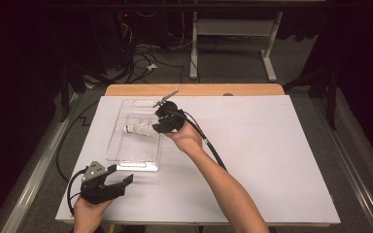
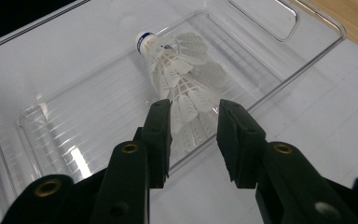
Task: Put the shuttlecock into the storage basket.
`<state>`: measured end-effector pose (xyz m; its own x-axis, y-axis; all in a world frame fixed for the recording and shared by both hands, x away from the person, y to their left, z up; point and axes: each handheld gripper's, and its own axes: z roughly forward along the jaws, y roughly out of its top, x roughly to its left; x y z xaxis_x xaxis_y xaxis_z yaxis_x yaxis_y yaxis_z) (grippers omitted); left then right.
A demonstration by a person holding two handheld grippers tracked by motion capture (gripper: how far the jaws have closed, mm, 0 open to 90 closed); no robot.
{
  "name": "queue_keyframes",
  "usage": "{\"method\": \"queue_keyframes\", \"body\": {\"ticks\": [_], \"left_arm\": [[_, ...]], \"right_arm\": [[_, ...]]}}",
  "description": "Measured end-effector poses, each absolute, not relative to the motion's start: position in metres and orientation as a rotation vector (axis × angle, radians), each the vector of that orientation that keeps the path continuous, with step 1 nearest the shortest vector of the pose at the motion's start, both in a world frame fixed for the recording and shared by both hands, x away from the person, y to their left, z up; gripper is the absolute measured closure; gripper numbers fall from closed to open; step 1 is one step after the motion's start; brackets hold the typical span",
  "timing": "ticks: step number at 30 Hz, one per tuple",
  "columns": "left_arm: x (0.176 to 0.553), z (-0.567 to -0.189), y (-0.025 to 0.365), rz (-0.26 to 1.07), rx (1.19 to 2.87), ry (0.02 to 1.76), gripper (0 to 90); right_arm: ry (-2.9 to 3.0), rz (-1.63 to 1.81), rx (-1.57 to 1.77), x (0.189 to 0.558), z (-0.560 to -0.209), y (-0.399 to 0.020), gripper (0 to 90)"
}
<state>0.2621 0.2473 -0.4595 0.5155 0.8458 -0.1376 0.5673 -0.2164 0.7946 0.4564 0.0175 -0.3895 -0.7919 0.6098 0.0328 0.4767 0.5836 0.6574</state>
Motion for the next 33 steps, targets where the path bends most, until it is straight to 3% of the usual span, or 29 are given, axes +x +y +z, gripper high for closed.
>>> {"method": "queue_keyframes", "body": {"ticks": [12, 33], "left_arm": [[0.263, -0.46, 0.247, 0.411, 1.907, 1.166, 26.9], [0.263, -0.46, 0.247, 0.412, 1.91, 1.168, 26.8]], "right_arm": [[2.587, 1.017, 0.941, 0.458, -0.389, 0.002, 60.4], [2.574, 1.035, 0.991, 0.46, -0.396, -0.025, 62.0]]}}
